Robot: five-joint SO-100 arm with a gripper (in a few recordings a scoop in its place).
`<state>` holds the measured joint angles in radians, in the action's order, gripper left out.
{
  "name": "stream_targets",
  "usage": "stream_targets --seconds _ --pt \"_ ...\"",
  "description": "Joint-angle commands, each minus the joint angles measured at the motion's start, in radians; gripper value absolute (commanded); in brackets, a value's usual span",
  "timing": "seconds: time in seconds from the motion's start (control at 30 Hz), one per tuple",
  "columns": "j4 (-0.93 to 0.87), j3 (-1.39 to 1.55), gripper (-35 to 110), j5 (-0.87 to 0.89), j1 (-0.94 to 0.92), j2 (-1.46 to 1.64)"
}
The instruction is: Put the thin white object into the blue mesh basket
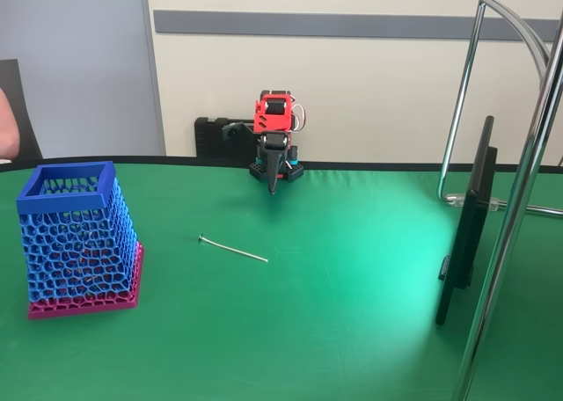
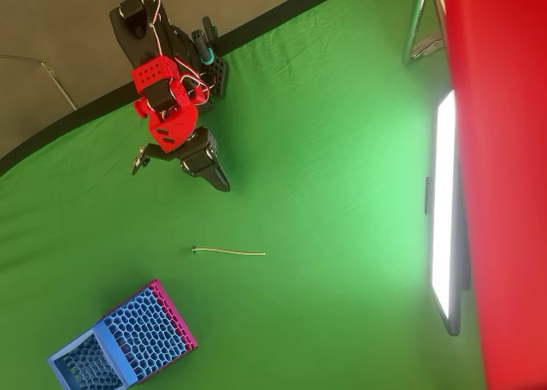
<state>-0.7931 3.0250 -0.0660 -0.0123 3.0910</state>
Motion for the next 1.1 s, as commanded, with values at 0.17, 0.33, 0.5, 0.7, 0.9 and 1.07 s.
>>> stream_targets --seconds 0.17,0.33,0.5,0.7,0.9,1.07 --pt "0.034 -0.107 1 0.031 0.014 -0.117" --pt "0.029 -0.192 1 0.032 -0.011 -0.229" --pt "0.015 -0.287 1 0.046 -0.032 -0.351" --pt "-0.032 -0.376 1 0.061 -0.041 -0.431" --pt "-0.095 -0.499 1 0.061 -0.06 -0.548" --pt "-0.1 -0.591 1 0.058 -0.1 -0.672"
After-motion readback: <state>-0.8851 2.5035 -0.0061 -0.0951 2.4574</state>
